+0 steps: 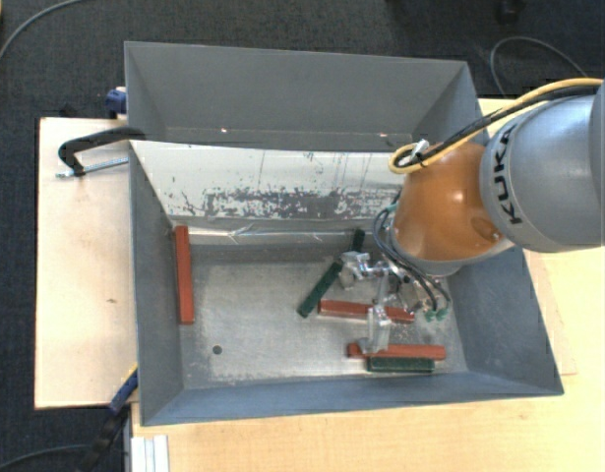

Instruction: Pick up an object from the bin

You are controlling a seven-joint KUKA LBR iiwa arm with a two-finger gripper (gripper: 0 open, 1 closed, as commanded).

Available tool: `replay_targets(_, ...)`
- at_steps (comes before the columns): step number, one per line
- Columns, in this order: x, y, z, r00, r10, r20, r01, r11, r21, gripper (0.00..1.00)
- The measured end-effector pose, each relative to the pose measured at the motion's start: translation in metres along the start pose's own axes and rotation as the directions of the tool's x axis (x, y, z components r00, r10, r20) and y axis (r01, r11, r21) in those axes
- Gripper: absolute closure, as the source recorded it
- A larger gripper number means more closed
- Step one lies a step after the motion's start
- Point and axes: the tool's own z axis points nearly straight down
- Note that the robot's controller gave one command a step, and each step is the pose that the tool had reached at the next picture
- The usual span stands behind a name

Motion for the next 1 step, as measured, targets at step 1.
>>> replay_targets(1,-0.0031,0.0002,-0.0028,1.000,0.000,0.011,0.000,1.000,0.001,1.00)
